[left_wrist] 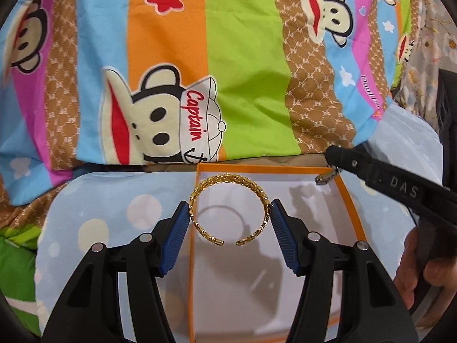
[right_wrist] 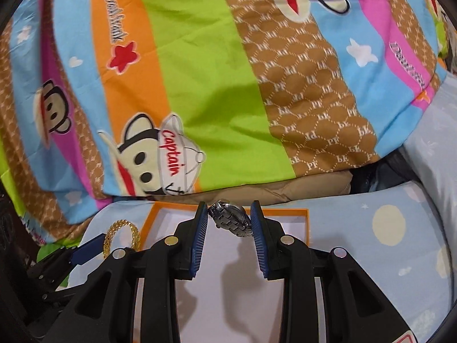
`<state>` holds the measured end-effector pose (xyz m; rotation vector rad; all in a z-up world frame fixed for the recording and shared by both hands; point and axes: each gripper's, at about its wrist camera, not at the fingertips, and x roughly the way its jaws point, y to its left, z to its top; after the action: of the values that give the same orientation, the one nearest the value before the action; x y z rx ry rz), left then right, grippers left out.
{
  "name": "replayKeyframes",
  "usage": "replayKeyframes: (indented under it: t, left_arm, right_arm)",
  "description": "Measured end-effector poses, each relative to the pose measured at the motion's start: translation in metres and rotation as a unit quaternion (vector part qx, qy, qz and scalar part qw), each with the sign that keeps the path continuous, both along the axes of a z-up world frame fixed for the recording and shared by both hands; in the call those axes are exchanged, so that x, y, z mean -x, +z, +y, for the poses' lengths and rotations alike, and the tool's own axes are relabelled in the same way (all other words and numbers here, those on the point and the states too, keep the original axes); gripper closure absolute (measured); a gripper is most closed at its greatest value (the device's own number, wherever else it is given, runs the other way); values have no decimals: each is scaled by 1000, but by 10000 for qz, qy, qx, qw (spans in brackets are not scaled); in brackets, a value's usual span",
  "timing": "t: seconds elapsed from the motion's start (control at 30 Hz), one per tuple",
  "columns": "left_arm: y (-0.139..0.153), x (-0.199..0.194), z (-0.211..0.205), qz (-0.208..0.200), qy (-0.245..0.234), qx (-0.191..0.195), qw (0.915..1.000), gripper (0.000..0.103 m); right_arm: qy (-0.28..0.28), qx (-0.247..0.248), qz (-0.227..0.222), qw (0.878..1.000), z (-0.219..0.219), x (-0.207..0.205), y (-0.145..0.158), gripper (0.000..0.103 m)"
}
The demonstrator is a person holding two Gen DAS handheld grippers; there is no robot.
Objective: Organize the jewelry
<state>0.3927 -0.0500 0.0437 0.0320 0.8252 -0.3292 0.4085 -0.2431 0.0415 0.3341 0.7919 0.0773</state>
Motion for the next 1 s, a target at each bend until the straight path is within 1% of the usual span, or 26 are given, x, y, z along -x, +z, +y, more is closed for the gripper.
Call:
replayKeyframes:
  t: [0.07,0.13,0.2,0.27,0.3,0.33,0.43,0.53,0.6,0.67,0.73,0.8,0.83,0.9,0.93,1.0]
  left_arm:
    - [-13,-18,-11,193,-41,-18,9998,46]
    - [-24,-28,-19,297,-40,-127,9995,46]
    - [-34,-33,-25,426,-55,-268,9987,46]
    - [-41,-34,-26,485,-1,-362,9982,46]
    - [-43,-33,-24,453,21,-362,9983,44]
    - [-42,-31,-22,388,48,-363,9986,38]
    - [-40,-26,-15,356,29,-197,9992,37]
    - [-35,-19,-7,341,22,21,9994,37]
    - [-32,-12,0,335,11,168,9993,37]
    - [-30,-4,4,342,-38,225,9992,37]
    - [-26,6,8,236,34,64,9997,33]
    - [-23,14,12,109,52,24,9999,32]
    - [-23,17,15,109,52,17,9999,30]
    - [-27,18,18,163,98,-57,9998,30]
    - [-31,19,18,212,116,-112,9996,30]
    - [-37,20,19,288,136,-219,9993,30]
  right_arm:
    - [-66,-5,145,9999,-5,-8,-10,74]
    - [-75,32,258,9996,-9,-9,-17,73]
    - [-71,125,370,9992,-11,-6,-24,73]
    - [-73,168,388,9991,-13,2,-27,72]
    - [-69,178,405,9990,-14,7,-28,72]
    - [-66,177,430,9989,-15,13,-29,72]
    - [-59,68,449,9990,-20,29,-32,71]
    - [-87,104,408,9991,-23,43,-32,71]
    - [-92,292,405,9987,-23,47,-31,71]
    - [-56,546,420,9976,-20,49,-32,71]
    - [41,705,447,9965,-16,50,-33,71]
    - [188,806,467,9955,-11,47,-35,71]
    - [214,919,476,9944,-7,44,-35,69]
    - [257,1248,446,9909,0,34,-35,69]
    - [327,1288,444,9901,2,28,-36,69]
    - [449,1212,514,9903,3,16,-39,70]
